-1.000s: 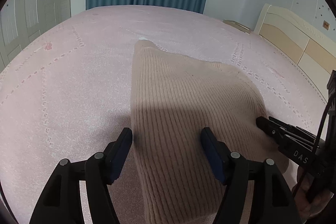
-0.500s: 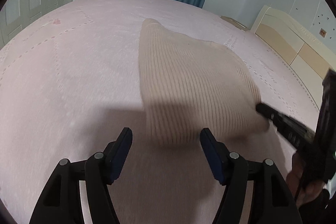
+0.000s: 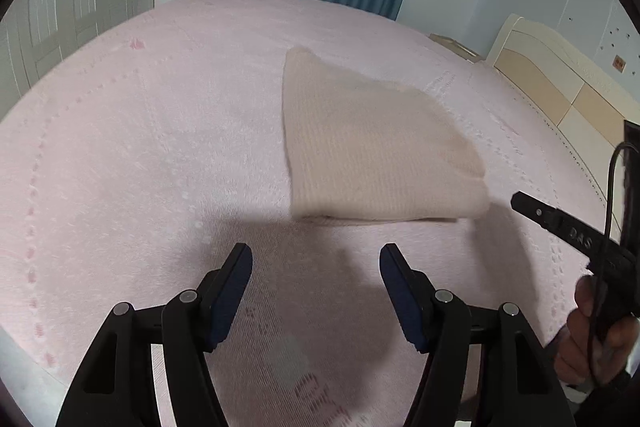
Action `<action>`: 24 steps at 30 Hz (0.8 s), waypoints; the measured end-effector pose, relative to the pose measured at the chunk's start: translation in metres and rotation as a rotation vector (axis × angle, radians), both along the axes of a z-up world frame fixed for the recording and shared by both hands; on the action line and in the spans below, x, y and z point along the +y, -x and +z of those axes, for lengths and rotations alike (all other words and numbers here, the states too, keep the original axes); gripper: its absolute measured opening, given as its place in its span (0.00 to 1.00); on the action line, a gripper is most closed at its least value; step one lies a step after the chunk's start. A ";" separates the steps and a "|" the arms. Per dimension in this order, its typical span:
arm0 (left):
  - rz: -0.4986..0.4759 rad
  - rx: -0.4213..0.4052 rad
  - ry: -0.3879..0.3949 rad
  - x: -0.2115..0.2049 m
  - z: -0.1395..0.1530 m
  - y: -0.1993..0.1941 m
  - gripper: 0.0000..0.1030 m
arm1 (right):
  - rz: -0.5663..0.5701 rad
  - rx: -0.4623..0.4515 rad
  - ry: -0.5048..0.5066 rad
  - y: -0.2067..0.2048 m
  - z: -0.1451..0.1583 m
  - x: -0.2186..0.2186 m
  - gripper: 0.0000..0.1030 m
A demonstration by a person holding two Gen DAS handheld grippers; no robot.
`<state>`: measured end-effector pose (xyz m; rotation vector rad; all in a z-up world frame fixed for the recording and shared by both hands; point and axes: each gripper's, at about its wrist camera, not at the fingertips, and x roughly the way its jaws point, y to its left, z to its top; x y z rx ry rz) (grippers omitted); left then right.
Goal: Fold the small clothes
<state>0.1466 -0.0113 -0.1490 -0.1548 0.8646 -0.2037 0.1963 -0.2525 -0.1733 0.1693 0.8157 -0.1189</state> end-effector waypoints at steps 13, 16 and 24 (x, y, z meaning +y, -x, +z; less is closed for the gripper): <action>0.058 -0.164 -0.108 -0.007 0.120 0.049 0.80 | -0.028 -0.018 0.053 0.077 0.094 0.040 0.81; 0.062 -0.180 -0.114 -0.004 0.134 0.060 0.85 | -0.031 -0.045 0.092 0.092 0.111 0.047 0.88; 0.063 -0.181 -0.121 0.000 0.148 0.080 0.86 | -0.043 -0.049 0.126 0.117 0.137 0.049 0.89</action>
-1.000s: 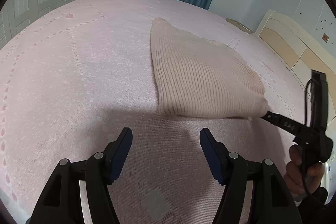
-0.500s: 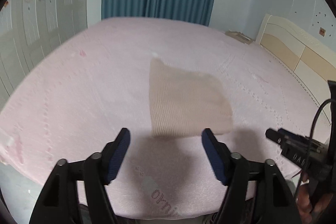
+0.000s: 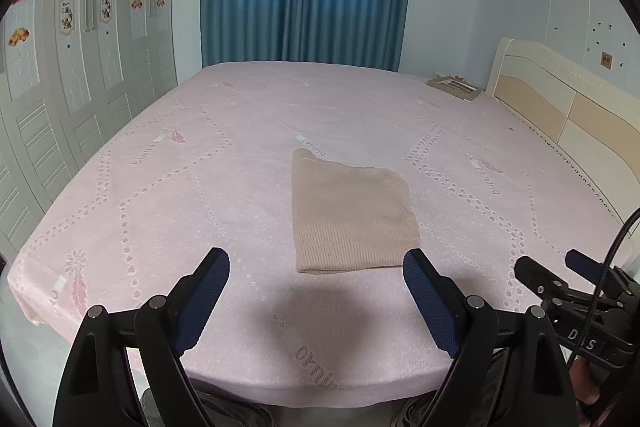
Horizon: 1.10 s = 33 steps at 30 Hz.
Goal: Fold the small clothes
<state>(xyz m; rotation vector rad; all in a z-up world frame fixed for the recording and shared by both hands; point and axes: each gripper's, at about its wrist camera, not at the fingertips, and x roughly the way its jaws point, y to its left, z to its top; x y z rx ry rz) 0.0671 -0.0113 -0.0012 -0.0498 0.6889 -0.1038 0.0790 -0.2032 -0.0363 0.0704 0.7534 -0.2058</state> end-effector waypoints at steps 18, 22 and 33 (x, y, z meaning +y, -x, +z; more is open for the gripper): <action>0.014 -0.006 0.011 0.003 0.009 0.007 0.86 | -0.008 -0.032 0.019 0.022 0.016 0.006 0.89; 0.010 -0.004 0.013 0.002 0.009 0.006 0.86 | -0.010 -0.034 0.021 0.023 0.018 0.007 0.89; 0.010 -0.009 0.014 0.003 0.008 0.009 0.86 | -0.018 -0.042 0.024 0.024 0.021 0.007 0.89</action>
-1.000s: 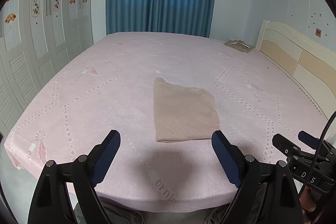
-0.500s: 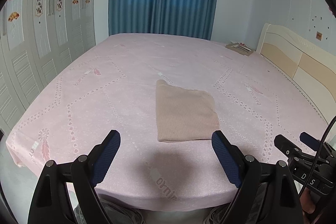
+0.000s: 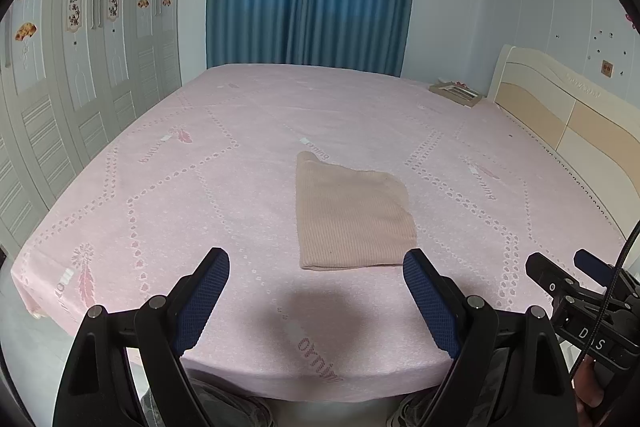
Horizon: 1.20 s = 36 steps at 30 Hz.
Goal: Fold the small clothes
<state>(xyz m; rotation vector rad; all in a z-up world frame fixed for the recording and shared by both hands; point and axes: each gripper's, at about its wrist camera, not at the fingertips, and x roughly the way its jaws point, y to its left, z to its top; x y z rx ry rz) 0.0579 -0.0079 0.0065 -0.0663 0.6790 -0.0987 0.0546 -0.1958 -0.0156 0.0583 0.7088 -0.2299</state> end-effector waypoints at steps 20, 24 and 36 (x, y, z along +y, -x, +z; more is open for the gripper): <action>0.002 -0.001 0.003 0.000 0.001 0.002 0.86 | -0.006 -0.010 -0.014 0.003 0.004 -0.002 0.89; -0.002 -0.002 0.006 0.001 0.001 0.003 0.86 | -0.005 -0.014 -0.020 0.005 0.006 -0.003 0.89; -0.005 -0.002 0.004 -0.001 0.002 0.004 0.86 | -0.012 -0.027 -0.035 0.011 0.008 -0.004 0.89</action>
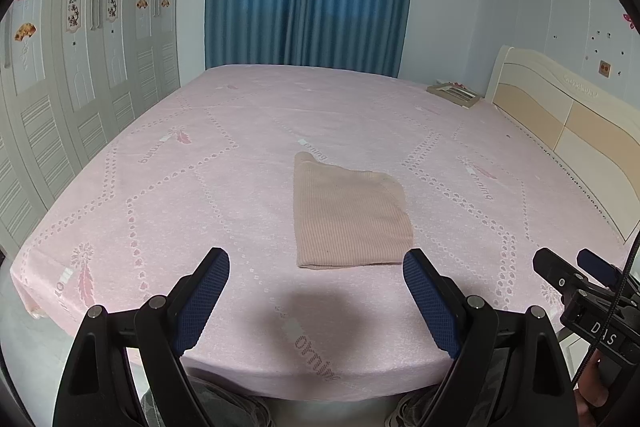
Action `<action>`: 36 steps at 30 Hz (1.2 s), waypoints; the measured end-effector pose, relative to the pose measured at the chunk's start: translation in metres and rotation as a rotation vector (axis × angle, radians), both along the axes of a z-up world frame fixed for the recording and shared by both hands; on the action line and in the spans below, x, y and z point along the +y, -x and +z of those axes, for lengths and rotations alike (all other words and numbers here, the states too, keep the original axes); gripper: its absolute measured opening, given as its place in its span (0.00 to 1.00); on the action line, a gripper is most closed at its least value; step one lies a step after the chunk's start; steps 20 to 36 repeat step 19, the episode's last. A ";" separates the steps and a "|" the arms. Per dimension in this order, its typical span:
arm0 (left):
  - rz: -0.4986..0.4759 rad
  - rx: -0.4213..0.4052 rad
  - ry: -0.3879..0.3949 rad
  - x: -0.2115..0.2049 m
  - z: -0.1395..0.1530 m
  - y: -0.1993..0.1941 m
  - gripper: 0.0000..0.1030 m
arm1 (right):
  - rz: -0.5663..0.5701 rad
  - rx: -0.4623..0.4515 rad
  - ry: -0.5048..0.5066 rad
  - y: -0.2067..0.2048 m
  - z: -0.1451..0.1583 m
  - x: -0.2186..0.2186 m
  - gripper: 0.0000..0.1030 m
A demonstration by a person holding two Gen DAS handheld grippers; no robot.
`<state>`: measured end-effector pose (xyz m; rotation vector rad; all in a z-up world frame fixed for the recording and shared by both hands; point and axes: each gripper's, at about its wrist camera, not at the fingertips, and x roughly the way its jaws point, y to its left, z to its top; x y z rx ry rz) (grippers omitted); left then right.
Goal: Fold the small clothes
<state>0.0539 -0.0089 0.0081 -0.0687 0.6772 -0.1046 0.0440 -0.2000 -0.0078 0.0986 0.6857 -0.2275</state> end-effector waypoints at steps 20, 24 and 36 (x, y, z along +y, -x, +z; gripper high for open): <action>0.004 -0.028 0.030 0.000 0.002 0.003 0.86 | 0.001 -0.020 -0.008 0.007 0.004 -0.004 0.89; 0.004 -0.028 0.030 0.000 0.002 0.003 0.86 | 0.001 -0.020 -0.008 0.007 0.004 -0.004 0.89; 0.004 -0.028 0.030 0.000 0.002 0.003 0.86 | 0.001 -0.020 -0.008 0.007 0.004 -0.004 0.89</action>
